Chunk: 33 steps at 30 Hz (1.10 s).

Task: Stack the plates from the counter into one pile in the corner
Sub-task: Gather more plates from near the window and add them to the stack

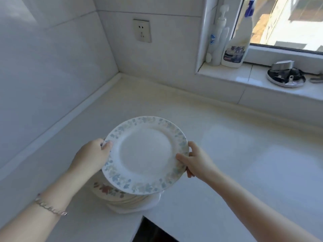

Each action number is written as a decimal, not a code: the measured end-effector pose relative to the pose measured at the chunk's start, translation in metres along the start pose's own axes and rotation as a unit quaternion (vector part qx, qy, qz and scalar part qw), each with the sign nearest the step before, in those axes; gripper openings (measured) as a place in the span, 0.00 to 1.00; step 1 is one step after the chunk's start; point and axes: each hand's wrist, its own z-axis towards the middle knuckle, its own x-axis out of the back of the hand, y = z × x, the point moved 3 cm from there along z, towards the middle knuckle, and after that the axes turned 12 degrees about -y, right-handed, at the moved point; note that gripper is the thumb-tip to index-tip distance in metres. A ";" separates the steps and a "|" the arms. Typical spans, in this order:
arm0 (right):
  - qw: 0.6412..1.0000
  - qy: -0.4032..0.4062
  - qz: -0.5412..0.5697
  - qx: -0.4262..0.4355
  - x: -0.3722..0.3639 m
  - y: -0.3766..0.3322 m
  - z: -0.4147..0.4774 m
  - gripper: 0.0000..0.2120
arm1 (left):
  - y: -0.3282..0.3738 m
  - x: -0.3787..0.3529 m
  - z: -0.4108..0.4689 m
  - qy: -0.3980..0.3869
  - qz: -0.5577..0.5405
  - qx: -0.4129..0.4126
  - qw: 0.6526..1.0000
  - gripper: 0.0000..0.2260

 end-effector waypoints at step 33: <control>0.939 -0.049 0.340 0.035 -0.091 0.036 0.069 0.49 | -0.079 -0.044 0.018 -0.193 -0.580 0.138 0.779 0.26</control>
